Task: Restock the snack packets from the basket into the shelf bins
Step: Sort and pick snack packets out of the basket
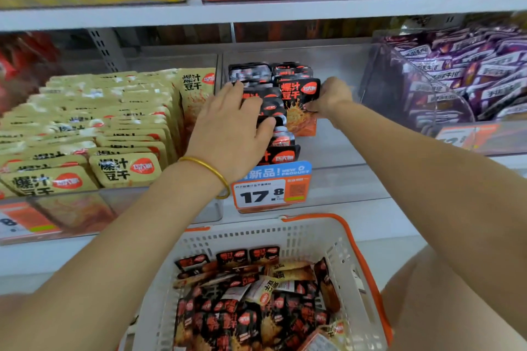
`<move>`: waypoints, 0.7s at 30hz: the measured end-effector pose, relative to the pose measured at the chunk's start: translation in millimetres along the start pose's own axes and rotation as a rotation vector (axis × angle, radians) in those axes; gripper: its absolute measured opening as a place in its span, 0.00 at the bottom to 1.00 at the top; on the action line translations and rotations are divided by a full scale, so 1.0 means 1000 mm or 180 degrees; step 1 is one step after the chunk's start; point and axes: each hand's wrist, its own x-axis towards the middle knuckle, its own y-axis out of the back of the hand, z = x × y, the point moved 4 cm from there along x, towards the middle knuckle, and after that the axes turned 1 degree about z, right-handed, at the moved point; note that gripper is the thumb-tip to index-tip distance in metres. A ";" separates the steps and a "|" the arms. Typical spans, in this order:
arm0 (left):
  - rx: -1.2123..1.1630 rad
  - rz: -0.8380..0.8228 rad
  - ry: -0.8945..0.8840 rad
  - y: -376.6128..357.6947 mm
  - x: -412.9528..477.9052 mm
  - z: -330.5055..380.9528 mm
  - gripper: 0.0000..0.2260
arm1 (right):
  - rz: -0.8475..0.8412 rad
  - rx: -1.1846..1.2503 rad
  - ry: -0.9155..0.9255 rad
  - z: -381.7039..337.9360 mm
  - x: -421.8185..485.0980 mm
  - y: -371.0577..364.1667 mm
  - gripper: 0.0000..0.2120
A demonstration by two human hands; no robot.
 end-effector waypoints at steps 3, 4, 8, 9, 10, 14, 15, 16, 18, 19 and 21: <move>0.0023 0.0011 -0.0007 0.000 -0.001 0.001 0.23 | 0.0158 -0.0080 -0.0042 -0.002 -0.003 -0.002 0.19; 0.0044 -0.0003 0.0002 0.001 -0.002 0.002 0.23 | 0.0145 -0.0021 -0.0080 -0.002 -0.003 -0.003 0.20; -0.0023 0.0044 0.0011 0.001 -0.003 0.002 0.22 | 0.0000 0.0304 -0.0265 0.003 -0.006 -0.002 0.22; -0.0058 0.0098 0.0010 0.003 -0.003 0.002 0.21 | -0.0016 0.0345 -0.0291 0.004 -0.008 0.000 0.22; -0.0098 0.0148 0.0010 0.003 -0.004 0.002 0.21 | -0.0034 0.0371 -0.0311 0.004 -0.011 0.004 0.22; -0.0350 0.0567 -0.0237 0.015 -0.016 0.009 0.22 | 0.0158 0.0526 -0.0065 -0.009 -0.041 0.032 0.24; -0.0490 0.0739 -0.0357 0.020 -0.024 0.012 0.22 | 0.0189 0.0702 0.0115 -0.016 -0.058 0.041 0.21; -0.0662 0.0921 -0.0478 0.025 -0.036 0.017 0.21 | 0.0152 0.0939 0.0302 -0.022 -0.080 0.050 0.16; -0.1008 0.1200 -0.0712 0.031 -0.067 0.027 0.16 | -0.0154 0.1390 0.0688 -0.030 -0.132 0.064 0.11; -0.1146 0.1272 -0.0819 0.032 -0.086 0.032 0.14 | -0.0394 0.1515 0.0885 -0.031 -0.159 0.068 0.10; -0.1298 0.1186 -0.1056 0.019 -0.126 0.034 0.12 | -0.1087 0.1572 0.1071 -0.026 -0.207 0.059 0.07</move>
